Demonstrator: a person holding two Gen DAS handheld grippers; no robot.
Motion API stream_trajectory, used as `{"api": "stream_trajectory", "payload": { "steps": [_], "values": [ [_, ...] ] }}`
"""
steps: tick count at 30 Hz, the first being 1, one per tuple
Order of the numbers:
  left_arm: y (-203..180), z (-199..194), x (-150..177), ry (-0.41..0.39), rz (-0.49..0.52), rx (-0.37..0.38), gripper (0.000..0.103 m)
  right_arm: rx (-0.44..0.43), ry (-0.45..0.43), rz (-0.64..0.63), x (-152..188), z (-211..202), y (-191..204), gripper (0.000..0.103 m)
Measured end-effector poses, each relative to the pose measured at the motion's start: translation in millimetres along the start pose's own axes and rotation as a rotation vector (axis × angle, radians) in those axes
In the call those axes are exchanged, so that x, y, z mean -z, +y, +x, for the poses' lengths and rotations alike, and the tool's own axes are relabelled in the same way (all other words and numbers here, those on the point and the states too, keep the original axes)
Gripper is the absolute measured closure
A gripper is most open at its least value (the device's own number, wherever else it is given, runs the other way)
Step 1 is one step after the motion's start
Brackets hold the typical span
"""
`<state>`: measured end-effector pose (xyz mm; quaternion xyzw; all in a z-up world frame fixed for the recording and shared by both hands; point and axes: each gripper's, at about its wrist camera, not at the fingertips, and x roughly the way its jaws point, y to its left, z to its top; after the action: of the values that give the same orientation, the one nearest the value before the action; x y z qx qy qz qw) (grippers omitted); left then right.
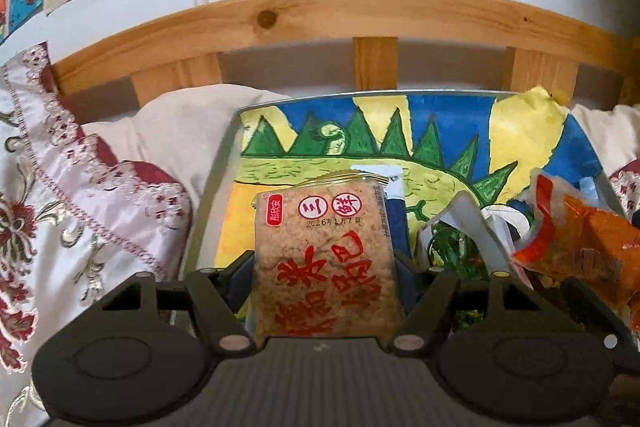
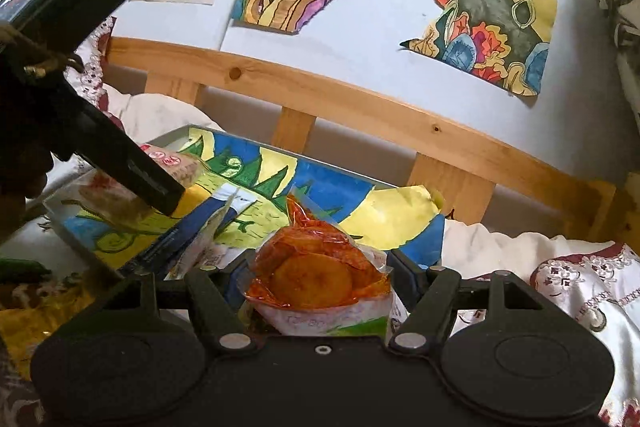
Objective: Organize snacks
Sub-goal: 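Lower the rice cake packet and orange bag into the tray and open both grippers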
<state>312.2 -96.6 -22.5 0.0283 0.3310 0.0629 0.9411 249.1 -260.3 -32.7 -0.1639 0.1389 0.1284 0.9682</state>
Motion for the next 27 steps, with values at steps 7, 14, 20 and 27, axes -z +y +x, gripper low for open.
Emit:
{"api": "stream_trajectory", "payload": {
  "steps": [7,14,20,27],
  "values": [
    [-13,12,5,0.012,0.008,-0.009,0.029,-0.004,0.037,0.0,3,14,0,0.03],
    [-15,16,10,0.042,0.011,-0.014,0.028,-0.004,0.055,-0.012,5,18,3,0.026],
    [-14,16,10,0.048,0.011,-0.005,0.025,0.001,0.059,-0.009,6,19,3,0.019],
    [-11,13,9,0.041,0.001,-0.004,0.022,0.006,0.057,-0.007,5,19,3,0.015]
  ]
}}
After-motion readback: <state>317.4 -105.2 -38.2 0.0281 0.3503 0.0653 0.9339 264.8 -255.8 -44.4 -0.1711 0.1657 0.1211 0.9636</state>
